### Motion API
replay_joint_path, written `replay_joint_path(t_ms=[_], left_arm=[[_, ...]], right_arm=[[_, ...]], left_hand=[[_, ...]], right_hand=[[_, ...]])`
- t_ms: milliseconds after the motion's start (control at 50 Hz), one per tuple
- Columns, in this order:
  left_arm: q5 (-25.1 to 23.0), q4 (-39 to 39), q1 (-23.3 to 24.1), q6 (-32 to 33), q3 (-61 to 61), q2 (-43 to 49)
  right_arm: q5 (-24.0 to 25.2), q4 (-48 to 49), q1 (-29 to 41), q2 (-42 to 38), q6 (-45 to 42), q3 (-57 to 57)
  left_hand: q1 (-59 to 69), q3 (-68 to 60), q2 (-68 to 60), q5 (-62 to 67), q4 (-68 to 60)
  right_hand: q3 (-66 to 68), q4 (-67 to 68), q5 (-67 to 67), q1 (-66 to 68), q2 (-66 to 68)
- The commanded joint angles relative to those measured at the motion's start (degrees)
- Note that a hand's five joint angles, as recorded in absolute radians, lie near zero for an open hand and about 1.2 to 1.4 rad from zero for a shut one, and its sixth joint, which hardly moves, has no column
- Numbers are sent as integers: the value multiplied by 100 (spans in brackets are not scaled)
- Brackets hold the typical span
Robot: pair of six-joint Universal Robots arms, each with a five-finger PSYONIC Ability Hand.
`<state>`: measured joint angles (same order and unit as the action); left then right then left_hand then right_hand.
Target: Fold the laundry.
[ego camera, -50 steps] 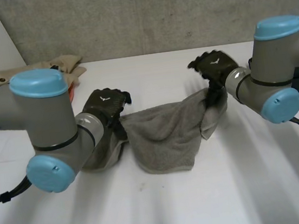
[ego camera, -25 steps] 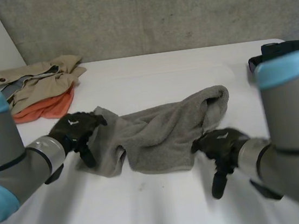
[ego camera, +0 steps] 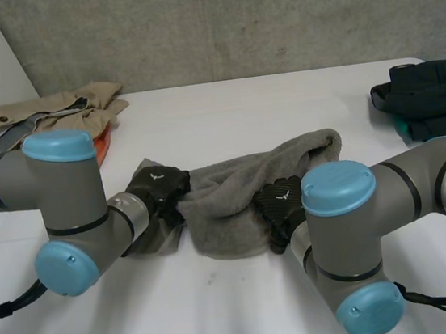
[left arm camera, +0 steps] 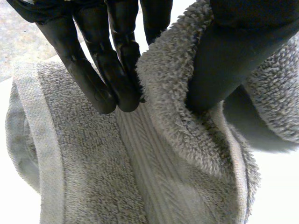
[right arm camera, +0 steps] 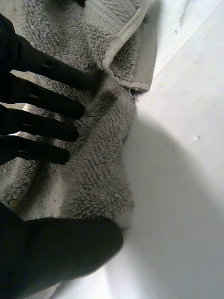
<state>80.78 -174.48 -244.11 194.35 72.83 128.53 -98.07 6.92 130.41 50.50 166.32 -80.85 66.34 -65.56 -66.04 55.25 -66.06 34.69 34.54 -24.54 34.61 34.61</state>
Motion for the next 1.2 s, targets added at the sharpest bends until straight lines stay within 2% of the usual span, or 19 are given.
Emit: replay_joint_path(t_ms=[20,40,140,200,240,300,400,500,580,660,700,780,840,920,980,1040,1140,1200], left_arm=[[359,-16,48,-28,-77,-381],[368,-15,48,-55,-33,-573],[368,-24,4,-134,204,-1399],[377,2,-75,-108,301,-1708],[351,37,-128,-46,398,-1928],[351,133,-163,164,564,-2051],[307,283,-260,832,644,-1754],[193,424,-260,1246,241,-1051],[26,345,-172,1255,-497,-497],[201,108,-190,1281,-1726,-180],[420,-76,-242,1229,-2526,-179],[491,-857,-374,1080,-3485,-442],[395,-1736,-436,851,-3680,-741],[368,-2529,-409,640,-3575,-996],[403,-2267,-401,640,-3321,-1049],[465,-1854,-418,666,-3040,-1032],[649,-966,-488,745,-1812,-997],[650,-929,-524,797,-1160,-988]], right_arm=[[-19,-6,-42,-207,-135,263],[-89,-15,-60,-129,-109,246],[-256,20,-296,661,-65,9],[-107,-23,-569,1250,-117,-132],[156,-190,-736,1532,-267,-159],[577,-890,-929,1743,-722,-124],[833,-2052,-1193,1691,-1435,236],[930,-2502,-1247,1165,-1480,737],[895,-2450,-1159,515,-1524,1456],[536,-1950,-1150,40,-1699,2686],[149,-1213,-1237,-110,-1945,3495],[-133,237,-1369,-67,-2279,4331],[68,1368,-1413,161,-2263,4438],[613,1822,-1378,390,-2113,4254],[1034,1595,-1378,504,-2104,4017],[1246,1357,-1396,531,-2104,3806],[1781,602,-1589,566,-2139,2842],[2054,373,-1659,584,-2192,2269]], left_hand=[[1366,-1444,-1396,1475,-1394],[1366,-1444,-1396,1475,-1394],[1366,-1444,-1396,1475,-1394],[1366,-1444,-1396,1475,-1394],[1366,-1444,-1396,1475,-1394],[1366,-1444,-1396,1475,-1394],[1366,-1444,-1396,1475,-1394],[1366,-1444,-1396,1475,-1394],[1366,-1444,-1396,1475,-1394],[1366,-1444,-1396,1475,-1394],[1366,-1444,-1396,1475,-1394],[1366,-1444,-1396,1475,-1394],[1366,-1444,-1396,1475,-1394],[1366,-1444,-1396,1475,-1394],[1366,-1444,-1396,1475,-1394],[1366,-1444,-1396,1475,-1394],[1366,-1444,-1396,1475,-1394],[1366,-1444,-1396,1475,-1394]], right_hand=[[3291,3306,-3306,3299,3300],[4519,4534,-4533,4526,4527],[4531,4546,-4546,4539,4539],[4531,4546,-4546,4539,4539],[4531,4546,-4546,4539,4539],[4531,4546,-4546,4539,4539],[4531,4546,-4546,4539,4539],[4531,4546,-4546,4539,4539],[4531,4546,-4546,4539,4539],[4531,4546,-4546,4539,4539],[4531,4546,-4546,4539,4539],[4531,4546,-4546,4539,4539],[4531,4546,-4546,4539,4539],[4531,4546,-4546,4539,4539],[4531,4546,-4546,4539,4539],[4531,4546,-4546,4539,4539],[4531,4546,-4546,4539,4539],[4531,4546,-4546,4539,4539]])
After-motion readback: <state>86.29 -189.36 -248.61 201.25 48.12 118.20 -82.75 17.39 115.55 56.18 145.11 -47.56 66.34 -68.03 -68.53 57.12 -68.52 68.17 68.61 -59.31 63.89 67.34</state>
